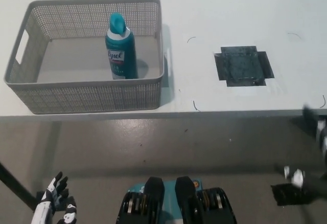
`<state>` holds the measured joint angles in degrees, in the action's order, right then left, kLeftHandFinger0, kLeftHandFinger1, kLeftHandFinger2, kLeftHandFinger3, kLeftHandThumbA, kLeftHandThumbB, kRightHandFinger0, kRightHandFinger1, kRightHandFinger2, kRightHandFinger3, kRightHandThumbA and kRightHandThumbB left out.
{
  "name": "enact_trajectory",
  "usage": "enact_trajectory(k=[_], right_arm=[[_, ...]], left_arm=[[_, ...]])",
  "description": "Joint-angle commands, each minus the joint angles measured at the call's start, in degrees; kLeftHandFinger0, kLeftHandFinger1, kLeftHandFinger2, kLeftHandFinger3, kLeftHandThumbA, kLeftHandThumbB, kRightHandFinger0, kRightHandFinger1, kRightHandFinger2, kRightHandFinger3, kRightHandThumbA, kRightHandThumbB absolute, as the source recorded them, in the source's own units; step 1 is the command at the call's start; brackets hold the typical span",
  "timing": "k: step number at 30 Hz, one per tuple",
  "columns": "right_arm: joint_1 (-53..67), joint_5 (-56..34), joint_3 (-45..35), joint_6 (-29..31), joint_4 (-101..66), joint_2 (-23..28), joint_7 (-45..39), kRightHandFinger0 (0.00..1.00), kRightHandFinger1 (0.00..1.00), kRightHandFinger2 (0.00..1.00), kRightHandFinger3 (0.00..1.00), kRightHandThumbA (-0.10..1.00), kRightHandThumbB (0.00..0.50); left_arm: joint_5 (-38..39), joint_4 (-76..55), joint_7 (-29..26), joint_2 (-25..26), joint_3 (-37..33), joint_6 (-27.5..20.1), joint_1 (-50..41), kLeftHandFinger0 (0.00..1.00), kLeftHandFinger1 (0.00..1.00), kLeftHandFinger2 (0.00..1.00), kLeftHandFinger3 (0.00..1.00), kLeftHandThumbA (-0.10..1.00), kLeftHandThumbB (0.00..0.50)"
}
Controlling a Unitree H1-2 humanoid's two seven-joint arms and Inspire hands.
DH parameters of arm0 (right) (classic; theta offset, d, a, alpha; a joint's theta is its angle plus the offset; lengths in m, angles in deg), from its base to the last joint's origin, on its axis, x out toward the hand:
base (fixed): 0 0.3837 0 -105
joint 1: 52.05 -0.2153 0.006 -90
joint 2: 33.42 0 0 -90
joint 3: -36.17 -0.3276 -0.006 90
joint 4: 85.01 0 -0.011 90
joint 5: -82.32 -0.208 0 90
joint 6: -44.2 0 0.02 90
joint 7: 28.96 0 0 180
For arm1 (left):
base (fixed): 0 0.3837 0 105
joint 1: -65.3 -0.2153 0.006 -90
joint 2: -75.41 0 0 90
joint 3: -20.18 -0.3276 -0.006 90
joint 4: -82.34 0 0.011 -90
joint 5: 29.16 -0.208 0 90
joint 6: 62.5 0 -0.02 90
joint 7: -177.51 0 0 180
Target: Use the right hand to pick up an air purifying spray and put it inside a container
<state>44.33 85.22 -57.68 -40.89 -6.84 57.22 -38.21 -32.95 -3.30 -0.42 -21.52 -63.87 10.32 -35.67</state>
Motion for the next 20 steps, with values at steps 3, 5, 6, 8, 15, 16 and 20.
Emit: enact_trajectory(k=[3, 5, 6, 8, 15, 16, 20], right_arm=[[8.8, -2.0, 0.9, 17.3, 18.3, 0.9, -1.4, 1.0, 1.0, 1.0, 1.0, 0.99, 0.452], [5.1, -1.5, 2.0, 18.1, 21.8, 0.2, -1.5, 1.0, 1.0, 1.0, 1.0, 0.99, 0.449], [4.6, -2.0, 1.8, 17.7, 22.2, 0.0, -1.4, 1.0, 1.0, 1.0, 1.0, 1.0, 0.455], [2.2, -3.5, 1.3, 17.7, 24.5, -0.5, -1.2, 1.0, 1.0, 1.0, 1.0, 0.99, 0.434], [0.3, -3.6, 1.7, 18.8, 25.4, -0.3, -1.8, 1.0, 1.0, 1.0, 1.0, 0.97, 0.473], [0.2, -3.5, 1.7, 18.6, 25.2, -0.2, -1.8, 1.0, 1.0, 1.0, 1.0, 0.97, 0.468], [-0.1, -4.7, 1.8, 18.9, 25.4, 0.2, -2.8, 1.0, 1.0, 1.0, 1.0, 0.95, 0.455]], left_arm=[[1.0, -1.2, -1.6, 0.5, 1.8, -3.9, -1.7, 0.98, 1.0, 1.0, 1.0, 0.35, 0.493], [1.1, -1.4, -1.8, 1.9, 3.2, -3.6, -0.6, 0.98, 1.0, 1.0, 1.0, 0.37, 0.478], [0.7, -1.5, -2.0, 1.9, 3.2, -3.2, -0.7, 1.0, 1.0, 1.0, 1.0, 0.43, 0.479], [0.7, -1.2, -1.9, 1.9, 3.4, -3.7, -0.6, 1.0, 1.0, 1.0, 1.0, 0.48, 0.454], [-0.1, -1.1, -2.6, 1.6, 5.2, -4.5, -0.4, 1.0, 1.0, 1.0, 1.0, 0.61, 0.42], [0.1, -1.0, -2.7, 1.4, 5.3, -4.6, -0.3, 1.0, 1.0, 1.0, 1.0, 0.6, 0.417], [0.2, -0.9, -3.0, 0.7, 5.3, -5.6, -0.9, 0.97, 1.0, 1.0, 1.0, 0.62, 0.424]])
